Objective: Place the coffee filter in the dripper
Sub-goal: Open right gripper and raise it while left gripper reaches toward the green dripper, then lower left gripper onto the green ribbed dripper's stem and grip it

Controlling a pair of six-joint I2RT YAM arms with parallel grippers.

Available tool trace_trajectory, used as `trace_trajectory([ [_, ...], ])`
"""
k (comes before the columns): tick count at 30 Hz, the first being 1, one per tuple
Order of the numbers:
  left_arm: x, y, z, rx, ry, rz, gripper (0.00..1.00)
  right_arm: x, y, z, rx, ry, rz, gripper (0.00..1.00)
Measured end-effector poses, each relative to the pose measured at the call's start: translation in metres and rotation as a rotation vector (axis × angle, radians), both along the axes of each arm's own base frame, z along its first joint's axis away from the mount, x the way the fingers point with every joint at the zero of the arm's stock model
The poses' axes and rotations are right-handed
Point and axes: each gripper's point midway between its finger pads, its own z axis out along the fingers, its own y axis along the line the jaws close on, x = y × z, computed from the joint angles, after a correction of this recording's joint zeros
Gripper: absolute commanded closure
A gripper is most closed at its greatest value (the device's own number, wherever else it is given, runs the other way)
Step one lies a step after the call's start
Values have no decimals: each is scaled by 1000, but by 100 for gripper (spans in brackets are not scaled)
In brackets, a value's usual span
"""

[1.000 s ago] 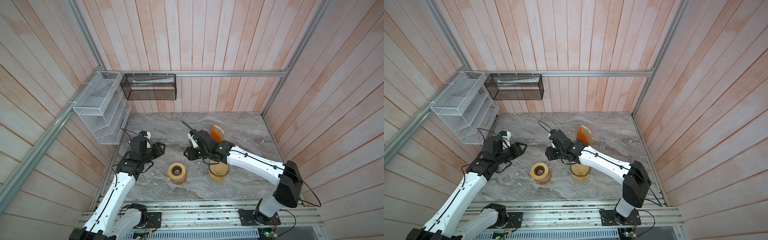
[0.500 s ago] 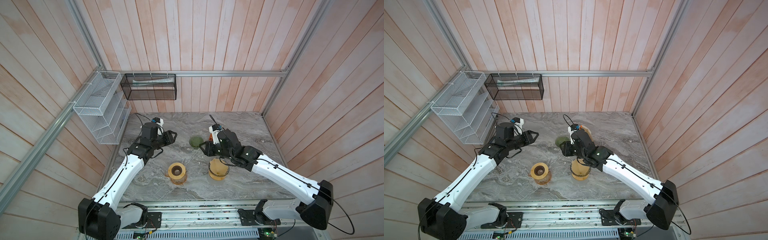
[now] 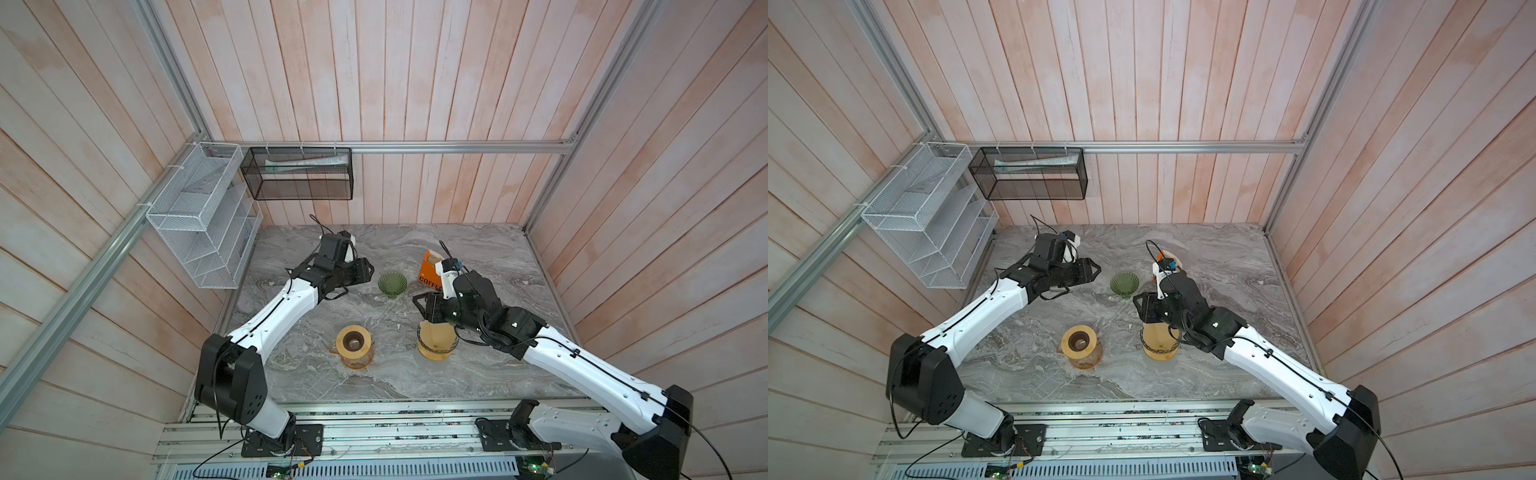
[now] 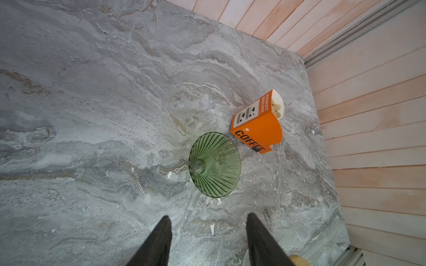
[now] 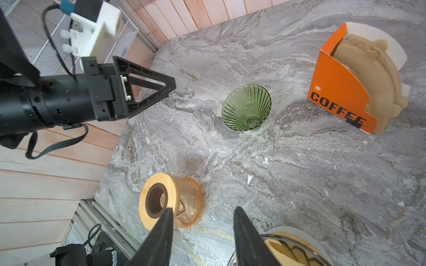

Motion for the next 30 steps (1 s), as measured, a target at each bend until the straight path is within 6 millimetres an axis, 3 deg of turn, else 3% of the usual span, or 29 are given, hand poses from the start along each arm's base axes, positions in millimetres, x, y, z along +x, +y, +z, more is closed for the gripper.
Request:
trace_trajectory([
  [9, 14, -8, -43, 101, 85, -17, 47, 1, 0, 0, -5, -2, 2, 56],
  [26, 30, -24, -92, 185, 168, -59, 55, 17, -10, -10, -35, 5, -23, 56],
  [30, 34, -27, -100, 193, 179, -64, 60, 18, -11, -10, -32, 7, -25, 55],
])
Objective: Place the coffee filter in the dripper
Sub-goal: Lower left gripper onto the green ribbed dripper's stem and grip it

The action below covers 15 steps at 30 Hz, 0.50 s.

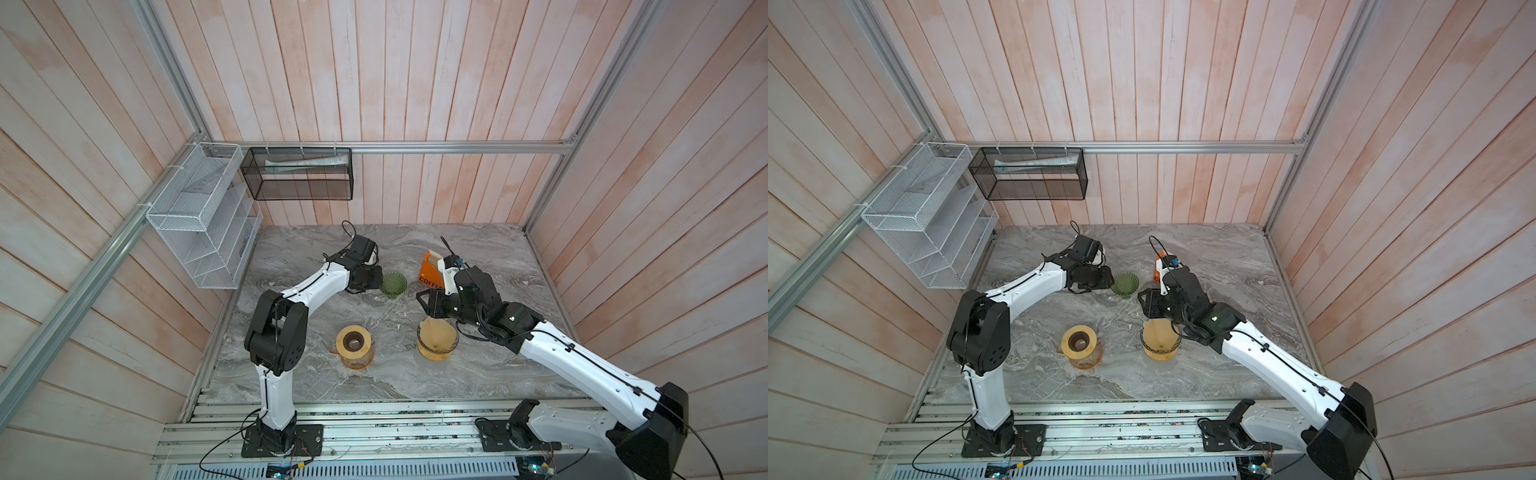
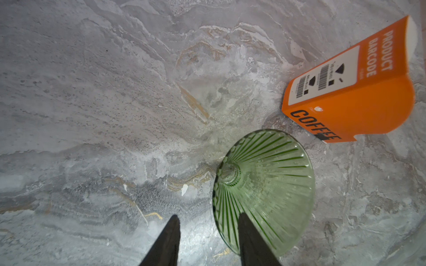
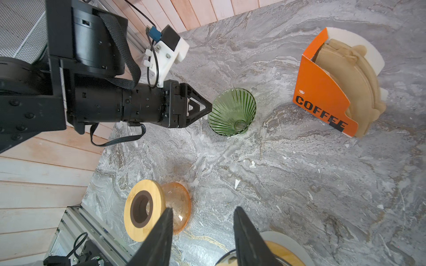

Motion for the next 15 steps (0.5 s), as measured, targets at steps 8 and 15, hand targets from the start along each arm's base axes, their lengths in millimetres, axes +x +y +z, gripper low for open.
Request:
trace_trajectory([
  [8, 7, -4, -13, 13, 15, -10, 67, 3, -3, -1, 0, 2, -7, 56],
  [15, 11, -7, -19, 14, 21, -15, 71, 5, -4, -1, 4, 4, -8, 56],
])
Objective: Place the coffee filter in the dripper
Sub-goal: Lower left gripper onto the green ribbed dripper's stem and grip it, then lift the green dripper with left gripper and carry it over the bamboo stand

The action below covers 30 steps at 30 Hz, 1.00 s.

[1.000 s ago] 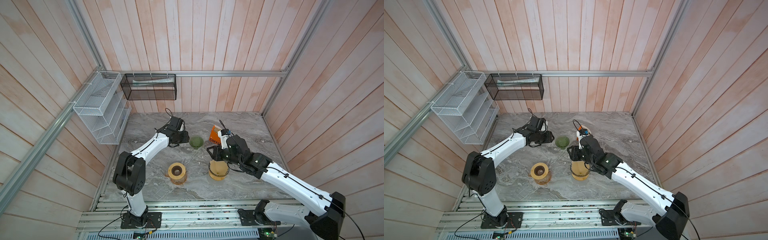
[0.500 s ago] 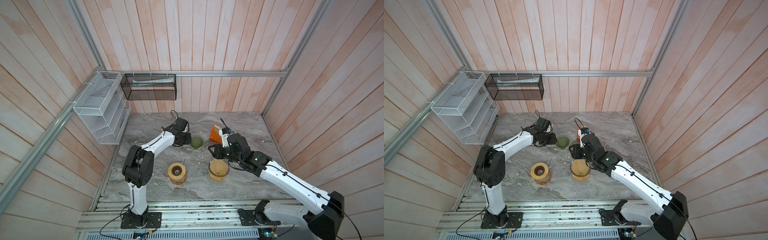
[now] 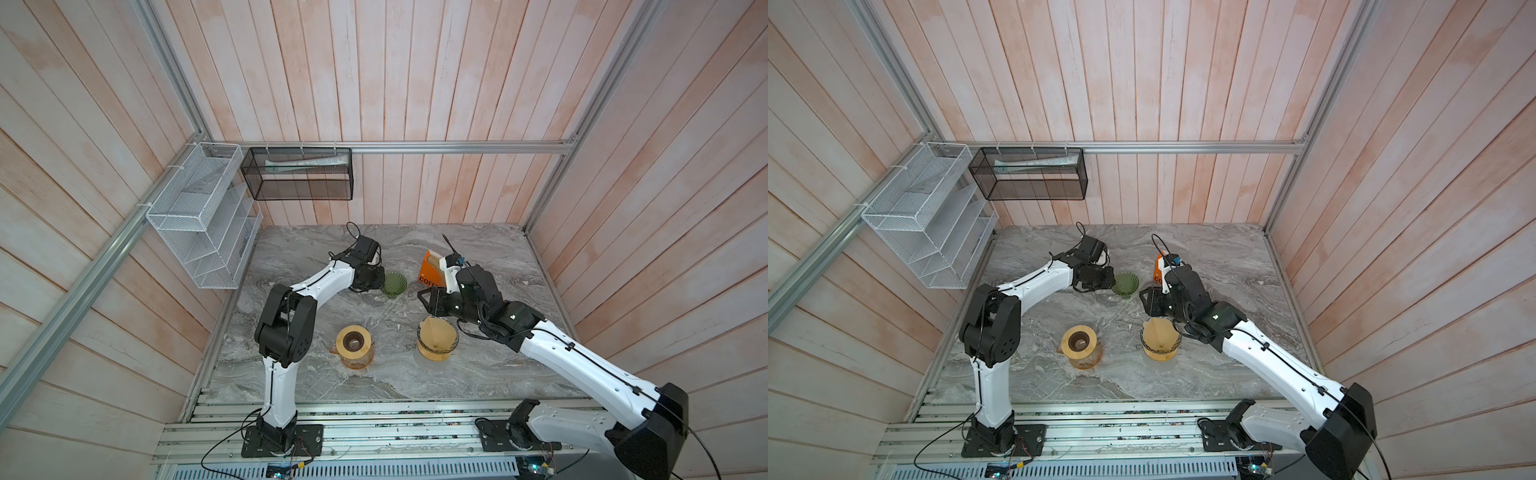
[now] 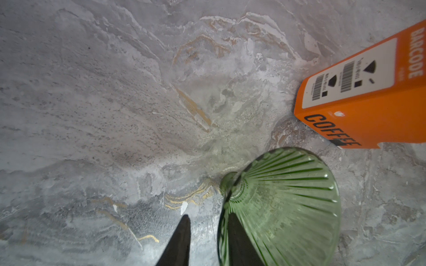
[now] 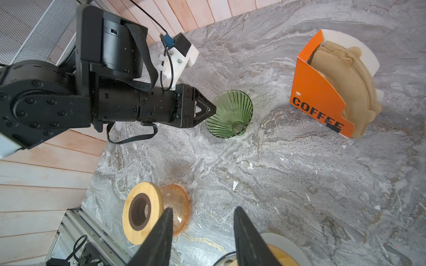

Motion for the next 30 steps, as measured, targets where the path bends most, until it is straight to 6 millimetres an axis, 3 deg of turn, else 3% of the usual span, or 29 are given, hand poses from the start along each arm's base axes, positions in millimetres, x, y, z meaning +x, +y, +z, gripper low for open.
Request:
trace_trajectory([
  [14, 8, -10, 5, -29, -14, -18, 100, 4, -2, -3, -2, 6, -3, 55],
  [26, 2, -12, 6, -45, 2, -34, 100, 5, -3, -3, -1, 7, -7, 55],
  [30, -9, -6, 20, -58, -2, -30, 100, 5, -3, -2, -1, 6, -7, 55],
])
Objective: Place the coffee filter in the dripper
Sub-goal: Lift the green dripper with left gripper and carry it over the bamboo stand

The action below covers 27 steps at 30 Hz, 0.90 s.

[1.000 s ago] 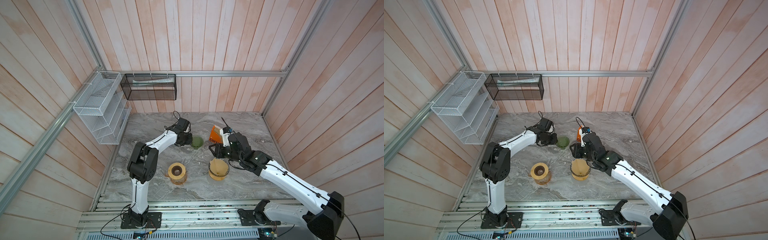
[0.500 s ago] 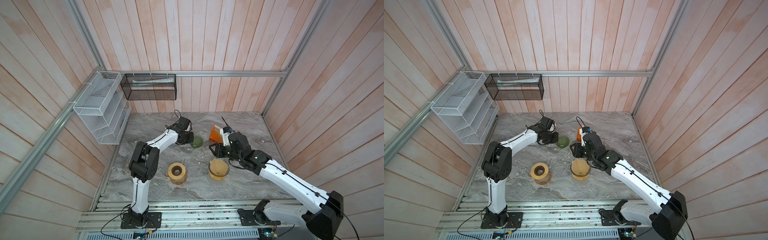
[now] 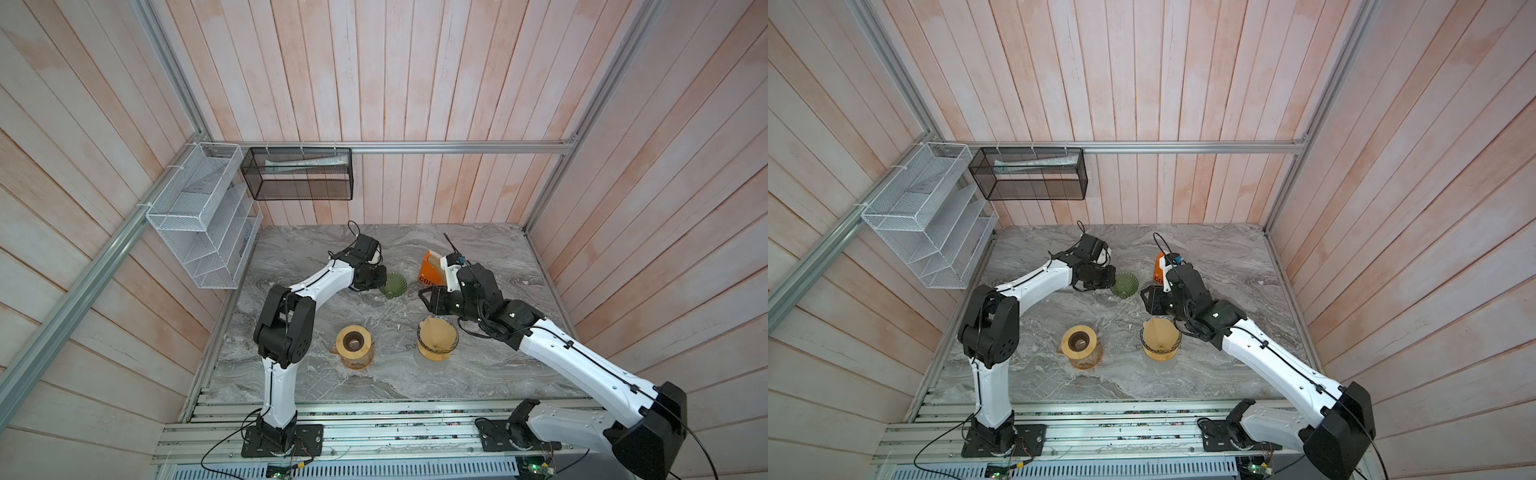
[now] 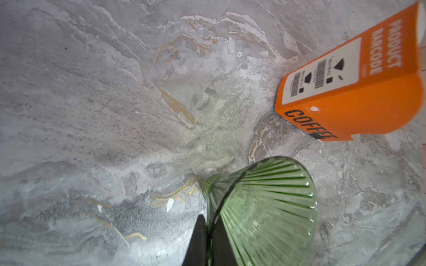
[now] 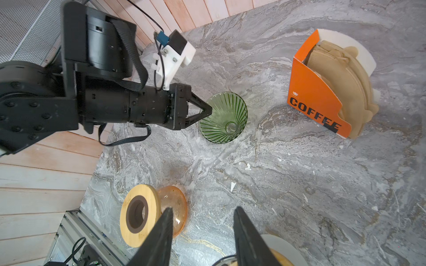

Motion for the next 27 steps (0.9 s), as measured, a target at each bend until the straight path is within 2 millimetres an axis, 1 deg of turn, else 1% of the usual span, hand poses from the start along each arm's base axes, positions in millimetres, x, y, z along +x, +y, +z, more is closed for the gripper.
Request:
trace_trajectory([
  [2, -7, 5, 18, -19, -15, 5, 100, 0, 0, 0, 0, 0, 1, 55],
  [6, -20, 19, 69, -74, -87, 31, 100, -2, 2, 0, 5, 4, 15, 56],
  [7, -26, 23, 82, -89, -106, 36, 100, -2, 3, 0, 7, 5, 18, 56],
  [10, -42, 35, 111, -119, -144, 51, 100, -4, 5, 1, 14, 7, 34, 55],
  [13, -66, 45, 120, -127, -138, 61, 100, -5, 9, 1, 20, 11, 58, 56],
  [21, -133, 80, 127, -113, -77, 114, 100, -7, 21, 5, 38, 25, 107, 56],
  [23, -147, 87, 129, -111, -71, 127, 100, -9, 25, 6, 44, 23, 118, 56],
  [25, -161, 93, 130, -110, -56, 138, 100, -11, 32, 5, 46, 26, 138, 56],
  [27, -173, 100, 125, -101, -33, 148, 100, -13, 39, 4, 45, 31, 157, 56],
])
